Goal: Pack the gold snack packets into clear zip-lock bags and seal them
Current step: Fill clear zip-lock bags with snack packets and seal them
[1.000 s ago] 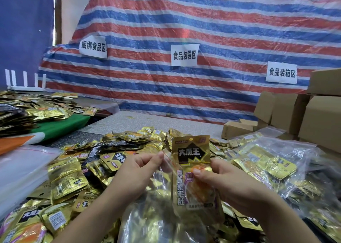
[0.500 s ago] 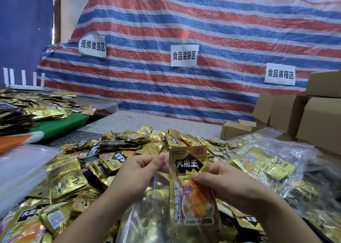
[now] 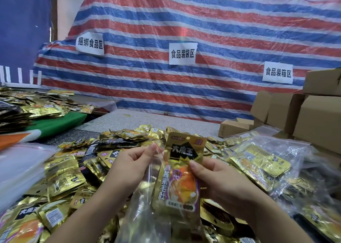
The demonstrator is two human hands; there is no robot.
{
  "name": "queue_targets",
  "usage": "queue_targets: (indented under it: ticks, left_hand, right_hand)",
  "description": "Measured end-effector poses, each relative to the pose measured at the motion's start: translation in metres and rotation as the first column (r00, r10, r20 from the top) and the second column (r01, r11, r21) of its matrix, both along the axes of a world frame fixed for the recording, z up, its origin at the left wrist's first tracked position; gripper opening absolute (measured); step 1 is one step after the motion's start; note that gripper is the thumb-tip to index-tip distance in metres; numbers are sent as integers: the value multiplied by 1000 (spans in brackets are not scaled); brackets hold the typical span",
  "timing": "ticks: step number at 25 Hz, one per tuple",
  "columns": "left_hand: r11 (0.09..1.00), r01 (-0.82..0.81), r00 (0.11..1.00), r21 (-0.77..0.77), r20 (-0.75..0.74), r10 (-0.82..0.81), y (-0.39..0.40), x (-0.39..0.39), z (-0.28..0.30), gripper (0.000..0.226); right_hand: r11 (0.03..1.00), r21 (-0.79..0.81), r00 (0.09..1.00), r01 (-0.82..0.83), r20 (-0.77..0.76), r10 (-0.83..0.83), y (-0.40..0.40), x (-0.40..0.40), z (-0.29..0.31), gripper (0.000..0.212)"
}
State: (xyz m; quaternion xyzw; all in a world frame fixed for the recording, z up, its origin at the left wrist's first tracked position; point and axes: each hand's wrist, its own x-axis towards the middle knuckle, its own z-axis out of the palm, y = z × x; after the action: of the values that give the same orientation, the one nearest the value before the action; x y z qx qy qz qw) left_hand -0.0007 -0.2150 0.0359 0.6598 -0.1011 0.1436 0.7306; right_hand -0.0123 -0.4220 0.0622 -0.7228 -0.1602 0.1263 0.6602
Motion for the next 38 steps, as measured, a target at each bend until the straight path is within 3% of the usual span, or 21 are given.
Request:
queue_targets:
  ticks: [6,11,15,18,21,25,28,31,33,36,38]
  left_hand:
    - [982,-31,999,188,35,24,0,-3,-4,29]
    - [937,-97,986,334,159,46,1,-4,-3,21]
    - [940,134,991,313,-28,-132,1,-9,9,38]
    - [847,366,930,386,-111,-351,0,-9,24,16]
    - [814,453,890,363,-140,-433,-7,-15,34,12]
    - [895,308,950,323,-48,-309,-17,-22,33,15]
    - [931,297,954,210,-23,-299,-21,-27,35,22]
    - [935,302,952,189,-12,-305,-23,-31,36,22]
    - [943,294,955,153,0,-298,-27,-32,34,22]
    - [945,320,947,66,11,-321,-36,-34,31,20]
    - [946,324,946,30,7,-324,-37,-35,31,22]
  right_hand:
    - [968,30,956,250,154,-251,9,6,1,34]
    - [945,34,923,325,206,-325,11,9,7,37]
    - [957,31,923,289,255,-287,4,5,20,34]
    - [975,10,931,224,292,-217,-2,-1,28,34]
    - [971,57,910,232,341,-237,-2,-5,30,39]
    - [949,231,924,217,266,-276,-4,-6,30,39]
    - [981,61,923,186,332,-196,-10,-9,27,40]
    - [986,-115,938,123,339,-77,-25,-14,34,38]
    - [991,-106,942,87,333,-47,-28,-16,38,39]
    - [994,34,946,104,304,-109,-18,-18,36,38]
    - [988,-27,928,154,348,-135,-15,-20,36,39]
